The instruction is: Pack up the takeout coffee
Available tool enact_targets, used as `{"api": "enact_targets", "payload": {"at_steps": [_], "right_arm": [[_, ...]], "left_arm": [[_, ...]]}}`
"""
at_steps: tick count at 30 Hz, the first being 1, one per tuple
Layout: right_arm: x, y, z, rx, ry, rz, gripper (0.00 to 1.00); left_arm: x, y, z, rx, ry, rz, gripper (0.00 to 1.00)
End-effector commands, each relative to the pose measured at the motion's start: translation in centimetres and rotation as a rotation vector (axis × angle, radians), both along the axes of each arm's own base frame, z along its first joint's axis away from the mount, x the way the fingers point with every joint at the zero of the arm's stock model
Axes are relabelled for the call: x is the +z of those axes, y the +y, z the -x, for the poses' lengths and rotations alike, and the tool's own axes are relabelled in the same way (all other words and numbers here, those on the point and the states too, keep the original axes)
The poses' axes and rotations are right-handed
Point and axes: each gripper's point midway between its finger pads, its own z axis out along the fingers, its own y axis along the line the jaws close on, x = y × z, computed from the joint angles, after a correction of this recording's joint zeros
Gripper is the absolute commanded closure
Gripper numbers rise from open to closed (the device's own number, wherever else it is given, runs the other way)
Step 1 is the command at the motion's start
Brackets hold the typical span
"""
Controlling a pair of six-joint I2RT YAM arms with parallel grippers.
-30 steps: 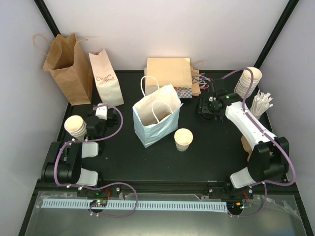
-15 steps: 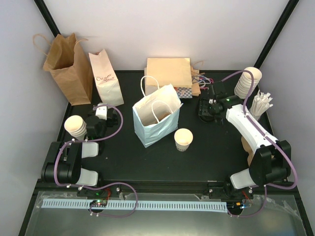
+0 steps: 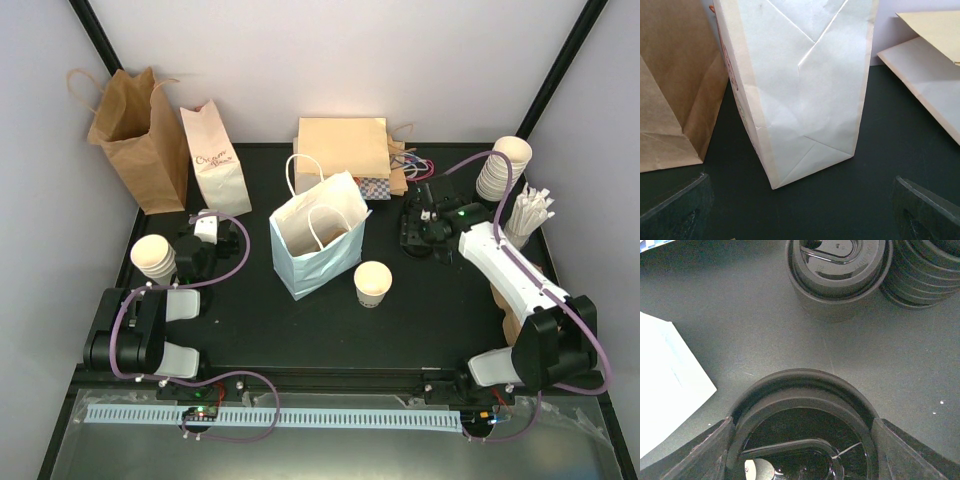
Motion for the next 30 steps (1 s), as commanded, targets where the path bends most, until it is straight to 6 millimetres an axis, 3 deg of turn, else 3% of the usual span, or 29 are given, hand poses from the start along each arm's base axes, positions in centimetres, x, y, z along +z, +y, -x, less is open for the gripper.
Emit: {"api": "enact_targets", "payload": {"at_steps": [1, 6, 23, 30], "right_arm": [[0.2, 0.5, 0.4, 0.008, -0.001, -0.016, 0.26], [0.2, 1.2, 1.3, 0.032, 0.01, -0.022, 0.26], [-1.0, 2.2, 7.5, 0.078, 0.071, -0.024, 0.26], [-0.3, 3.5, 9.1, 0.123, 0.055, -0.03, 0.26]], "left_arm": [[2.3, -0.5, -0.8, -0.024, -0.067, 0.005, 0.01], [2.4, -0.5, -0.8, -0.024, -0.067, 0.005, 0.01], [2.4, -0.5, -0.8, -0.025, -0.069, 0.005, 0.01], [2.4, -0.5, -0.8, -0.024, -0.068, 0.005, 0.01]]}}
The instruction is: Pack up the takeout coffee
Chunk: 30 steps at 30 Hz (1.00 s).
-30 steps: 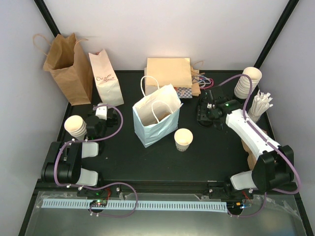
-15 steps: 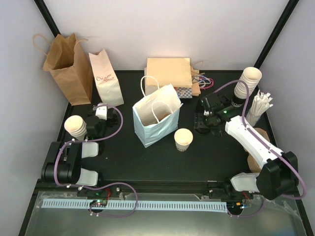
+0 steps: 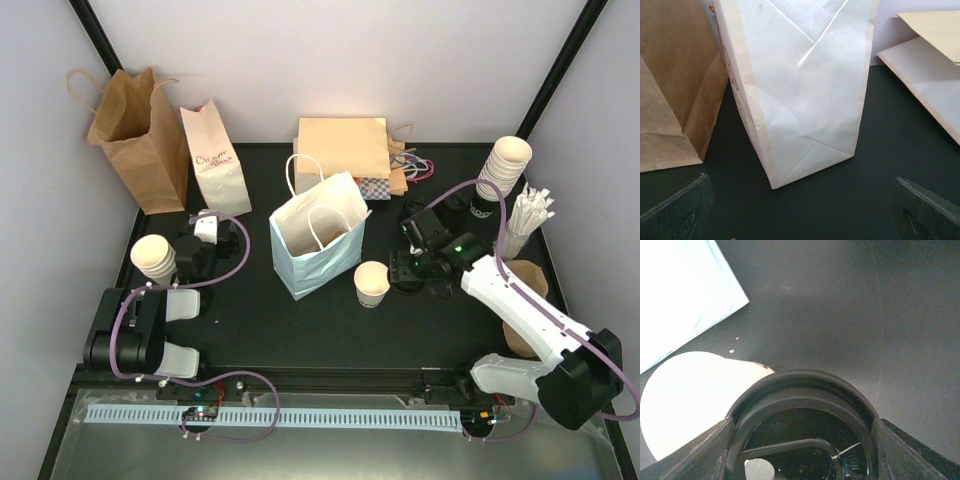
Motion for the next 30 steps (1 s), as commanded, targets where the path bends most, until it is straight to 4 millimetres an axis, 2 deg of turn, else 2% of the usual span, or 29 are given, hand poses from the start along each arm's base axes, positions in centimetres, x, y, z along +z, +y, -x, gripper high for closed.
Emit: {"api": "enact_targets", "payload": {"at_steps": [1, 10, 18, 23, 30], "right_arm": [[0.8, 0.7, 1.1, 0.013, -0.021, -0.012, 0.26], [1.4, 2.6, 2.4, 0.126, -0.049, -0.016, 0.27], [2.1, 5.7, 1.9, 0.274, -0.111, 0.014, 0.3], [2.3, 6.7, 1.3, 0.3, -0.148, 0.014, 0.3], [1.5, 7.3, 1.0, 0.319, -0.153, 0.013, 0.3]], "left_arm": [[2.4, -0.5, -0.8, -0.025, -0.068, 0.005, 0.01], [2.4, -0.5, -0.8, -0.024, -0.068, 0.005, 0.01], [2.4, -0.5, -0.8, -0.025, -0.069, 0.005, 0.01], [2.4, -0.4, -0.8, -0.023, -0.069, 0.005, 0.01], [2.4, -0.5, -0.8, -0.025, -0.069, 0.005, 0.01]]}}
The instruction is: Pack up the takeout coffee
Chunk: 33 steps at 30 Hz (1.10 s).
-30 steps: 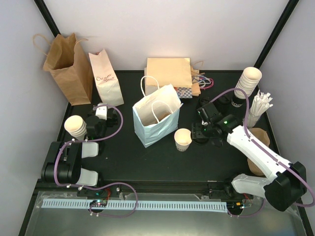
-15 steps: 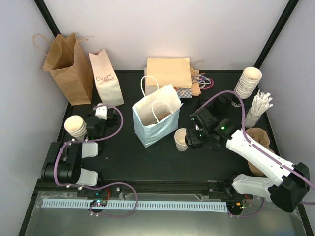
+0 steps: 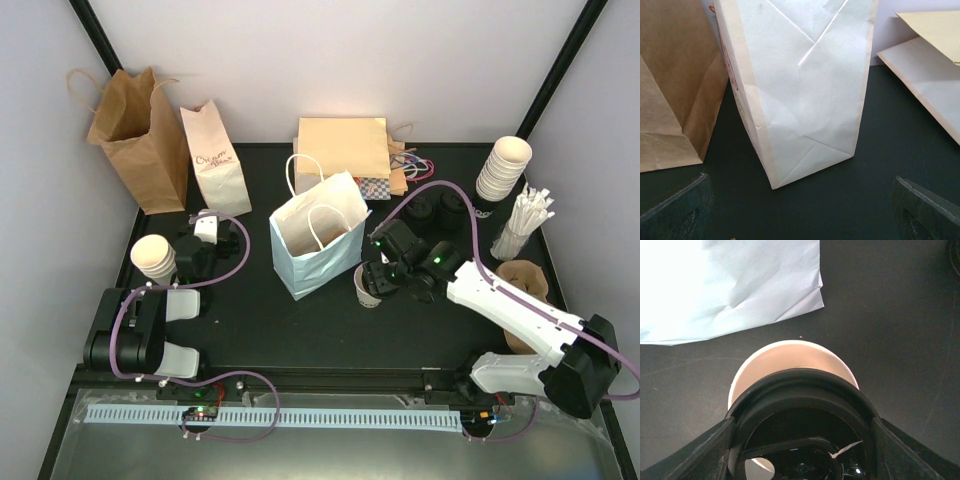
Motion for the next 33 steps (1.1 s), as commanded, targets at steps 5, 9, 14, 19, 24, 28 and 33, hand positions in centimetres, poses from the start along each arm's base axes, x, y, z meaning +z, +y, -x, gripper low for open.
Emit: {"api": "enact_targets", "payload": {"at_steps": [5, 9, 14, 19, 24, 28, 33], "right_arm": [[0.2, 0.8, -1.1, 0.031, -0.056, 0.01, 0.3], [0.2, 0.8, -1.4, 0.045, -0.063, 0.032, 0.3], [-0.3, 1.2, -1.6, 0.061, -0.057, 0.042, 0.3], [-0.2, 1.7, -1.9, 0.078, -0.059, 0.042, 0.3], [-0.9, 2.1, -2.0, 0.088, -0.044, 0.059, 0.3], [-1.1, 2.6, -2.0, 0.102, -0.044, 0.06, 0.3], [-1.2, 2.9, -2.1, 0.111, -0.039, 0.077, 0.3]], "left_arm": [[3.9, -2.2, -0.5, -0.127, -0.121, -0.035, 0.01], [5.7, -2.5, -0.3, -0.1, -0.02, -0.006, 0.01], [7.3, -2.5, 0.6, -0.087, -0.027, 0.07, 0.01], [6.8, -2.7, 1.8, -0.086, 0.006, 0.13, 0.01], [6.7, -2.4, 3.3, -0.047, 0.073, 0.231, 0.01], [6.3, -1.5, 4.5, 0.037, 0.099, 0.342, 0.01], [5.2, -1.8, 6.0, 0.044, 0.113, 0.455, 0.01]]}}
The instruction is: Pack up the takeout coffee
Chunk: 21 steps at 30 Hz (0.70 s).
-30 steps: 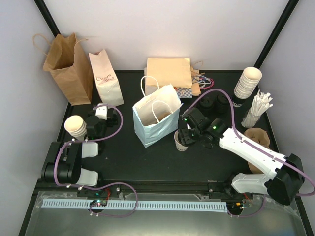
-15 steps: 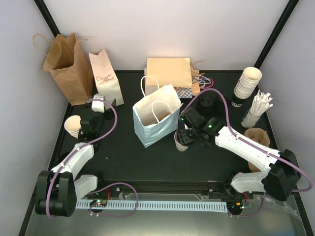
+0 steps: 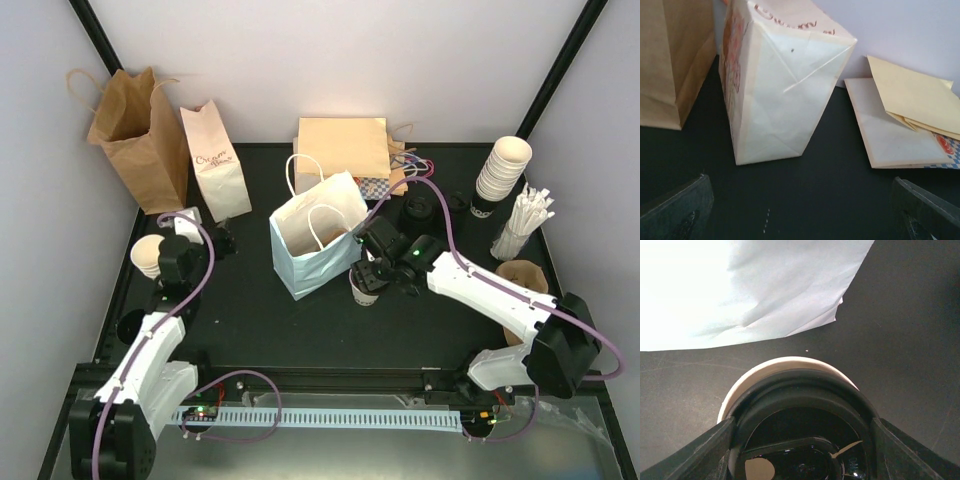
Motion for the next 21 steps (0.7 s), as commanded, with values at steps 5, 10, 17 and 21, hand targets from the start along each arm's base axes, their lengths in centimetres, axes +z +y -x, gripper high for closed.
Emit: {"api": "enact_targets", "payload": {"at_steps": [5, 10, 17, 21], "right_arm": [[1.4, 1.1, -0.4, 0.033, -0.037, -0.014, 0.3], [1.6, 1.4, -0.5, 0.043, -0.037, -0.003, 0.3], [0.9, 1.7, -0.6, 0.053, -0.026, 0.015, 0.3], [0.5, 1.9, -0.7, 0.056, -0.02, 0.018, 0.3]], "left_arm": [[-2.6, -2.9, 2.9, -0.122, 0.124, 0.2, 0.01], [-3.7, -5.2, 4.6, -0.233, 0.182, 0.294, 0.01], [-4.3, -7.0, 6.6, -0.323, 0.201, 0.39, 0.01], [-4.8, -7.4, 7.2, -0.345, 0.216, 0.404, 0.01]]}}
